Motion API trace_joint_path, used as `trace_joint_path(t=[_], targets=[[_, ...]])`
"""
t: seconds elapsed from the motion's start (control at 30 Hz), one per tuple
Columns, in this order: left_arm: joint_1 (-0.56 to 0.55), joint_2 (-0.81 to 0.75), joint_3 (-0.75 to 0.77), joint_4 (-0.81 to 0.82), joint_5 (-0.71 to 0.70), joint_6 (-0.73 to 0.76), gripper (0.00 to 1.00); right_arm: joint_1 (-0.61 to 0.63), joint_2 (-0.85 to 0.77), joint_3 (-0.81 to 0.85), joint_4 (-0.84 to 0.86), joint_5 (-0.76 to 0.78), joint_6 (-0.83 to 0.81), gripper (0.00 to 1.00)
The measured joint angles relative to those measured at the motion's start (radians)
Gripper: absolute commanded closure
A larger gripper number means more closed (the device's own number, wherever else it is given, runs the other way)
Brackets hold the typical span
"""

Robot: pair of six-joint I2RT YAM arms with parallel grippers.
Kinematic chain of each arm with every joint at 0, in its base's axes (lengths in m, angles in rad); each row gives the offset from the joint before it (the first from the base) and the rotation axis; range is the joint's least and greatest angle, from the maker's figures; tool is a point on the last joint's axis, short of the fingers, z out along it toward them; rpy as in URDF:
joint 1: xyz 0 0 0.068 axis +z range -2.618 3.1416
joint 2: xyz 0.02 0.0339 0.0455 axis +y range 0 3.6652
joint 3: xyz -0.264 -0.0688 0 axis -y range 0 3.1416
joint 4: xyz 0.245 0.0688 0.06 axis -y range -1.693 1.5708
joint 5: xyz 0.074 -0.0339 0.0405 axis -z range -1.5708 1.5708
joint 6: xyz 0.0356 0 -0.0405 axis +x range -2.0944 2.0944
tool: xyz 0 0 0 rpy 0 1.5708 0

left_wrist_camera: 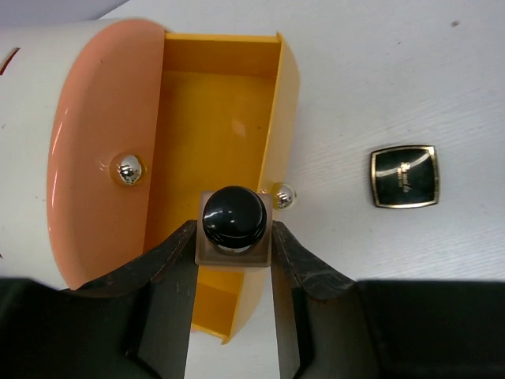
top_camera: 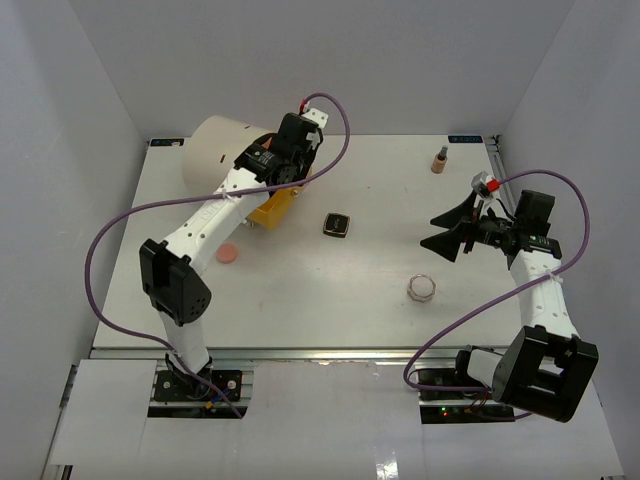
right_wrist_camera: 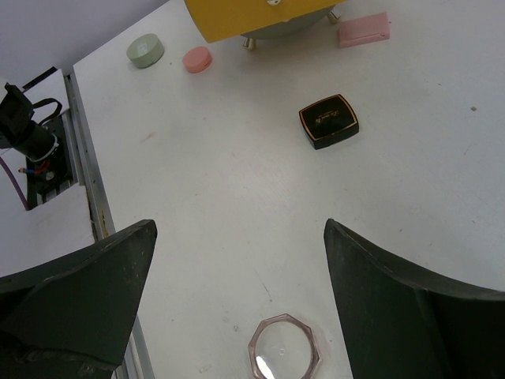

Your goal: Organize the makeup

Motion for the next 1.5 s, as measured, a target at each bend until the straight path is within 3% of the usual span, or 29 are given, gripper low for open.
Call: trace_joint_path(t=[0.33,0.4,0.6,0.7,0.83,1.23,1.33,1.5], targets=[[0.002,0.141,0.117,-0.134,-0.168,0.055,0.90,0.000,0.000,-0.003,0.000,-0.003,0.007,0.08],[0.005,0.148,0.117,-0.144,-0.195,0.063,0.80,0.000,0.000,-0.003,0.000,-0.005,0.008,0.08],[0.016,0.166,0.120,-0.160,-0.225,0.069,0.35,0.000,0.000,-0.003,0.000,-0.007,0.008,0.08],[0.021,0.178,0.133,-0.158,-0.228,0.064,0.24,0.000,0.000,-0.003,0.000,-0.007,0.008,0.08],[0.021,0.187,0.142,-0.159,-0.228,0.064,0.20,0.000,0.000,-0.003,0.000,-0.007,0.008,0.08],[-0.005,0.176,0.217,-0.135,-0.150,0.039,0.20,0.000,0.002,-0.003,0.001,0.034,0.010,0.10],[-0.018,0.105,0.164,-0.075,-0.077,0.014,0.20,0.000,0.017,-0.003,0.003,0.085,0.016,0.11],[-0.027,-0.153,-0.065,0.067,0.036,-0.039,0.27,0.015,0.054,-0.003,0.009,0.185,0.044,0.13]])
